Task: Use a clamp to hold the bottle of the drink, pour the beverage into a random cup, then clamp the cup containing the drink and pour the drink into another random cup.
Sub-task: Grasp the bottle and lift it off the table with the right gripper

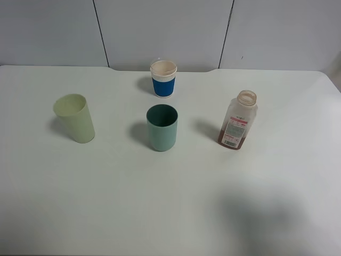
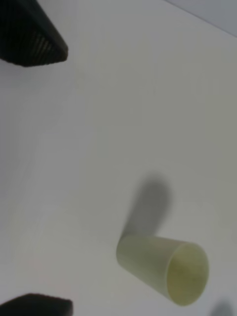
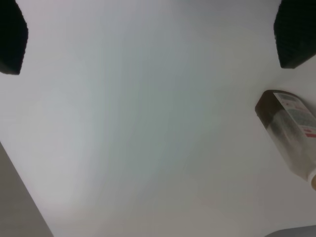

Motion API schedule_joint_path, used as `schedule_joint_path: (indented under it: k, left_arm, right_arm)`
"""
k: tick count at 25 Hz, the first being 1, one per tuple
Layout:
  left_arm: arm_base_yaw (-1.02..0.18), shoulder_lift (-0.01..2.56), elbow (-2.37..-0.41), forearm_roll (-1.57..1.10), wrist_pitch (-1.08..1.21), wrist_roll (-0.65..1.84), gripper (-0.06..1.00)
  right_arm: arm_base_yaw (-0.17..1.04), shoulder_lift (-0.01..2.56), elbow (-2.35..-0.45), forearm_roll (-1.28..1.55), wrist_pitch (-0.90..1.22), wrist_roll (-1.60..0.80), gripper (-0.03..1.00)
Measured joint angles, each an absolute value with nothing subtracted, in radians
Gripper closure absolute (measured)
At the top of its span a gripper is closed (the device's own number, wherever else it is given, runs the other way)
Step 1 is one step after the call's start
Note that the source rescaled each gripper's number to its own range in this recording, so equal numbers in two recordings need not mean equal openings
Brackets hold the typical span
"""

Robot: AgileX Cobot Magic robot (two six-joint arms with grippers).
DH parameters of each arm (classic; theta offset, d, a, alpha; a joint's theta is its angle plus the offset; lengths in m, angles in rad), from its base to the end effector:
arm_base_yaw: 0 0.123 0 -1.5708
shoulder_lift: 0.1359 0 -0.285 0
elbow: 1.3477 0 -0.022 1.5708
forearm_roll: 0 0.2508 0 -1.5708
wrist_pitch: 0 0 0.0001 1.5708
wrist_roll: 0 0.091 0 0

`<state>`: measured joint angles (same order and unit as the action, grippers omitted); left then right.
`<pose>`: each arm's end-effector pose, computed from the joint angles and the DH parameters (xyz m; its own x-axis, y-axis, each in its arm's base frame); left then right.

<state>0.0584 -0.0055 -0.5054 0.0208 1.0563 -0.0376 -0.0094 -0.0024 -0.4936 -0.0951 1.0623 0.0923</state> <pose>-0.0062 0.0013 0.2791 -0.4393 -0.0531 -0.8968 -0.0866 0.9961 -0.0165 -0.0048 -0.0075 0.2757 -0.4550 0.0500 -0.8891 0.1040 0.9946 0.0027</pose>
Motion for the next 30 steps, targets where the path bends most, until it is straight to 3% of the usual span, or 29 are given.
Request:
schedule_joint_path:
  k: [20, 30]
  left_arm:
    - [0.058, -0.005, -0.505, 0.021, 1.056, -0.037, 0.18]
    - [0.058, -0.005, -0.505, 0.021, 1.056, -0.039, 0.18]
  right_arm:
    - [-0.009, 0.017, -0.506, -0.096, 1.063, 0.076, -0.03]
    - [0.05, 0.296, -0.7, -0.163, 1.046, 0.041, -0.03]
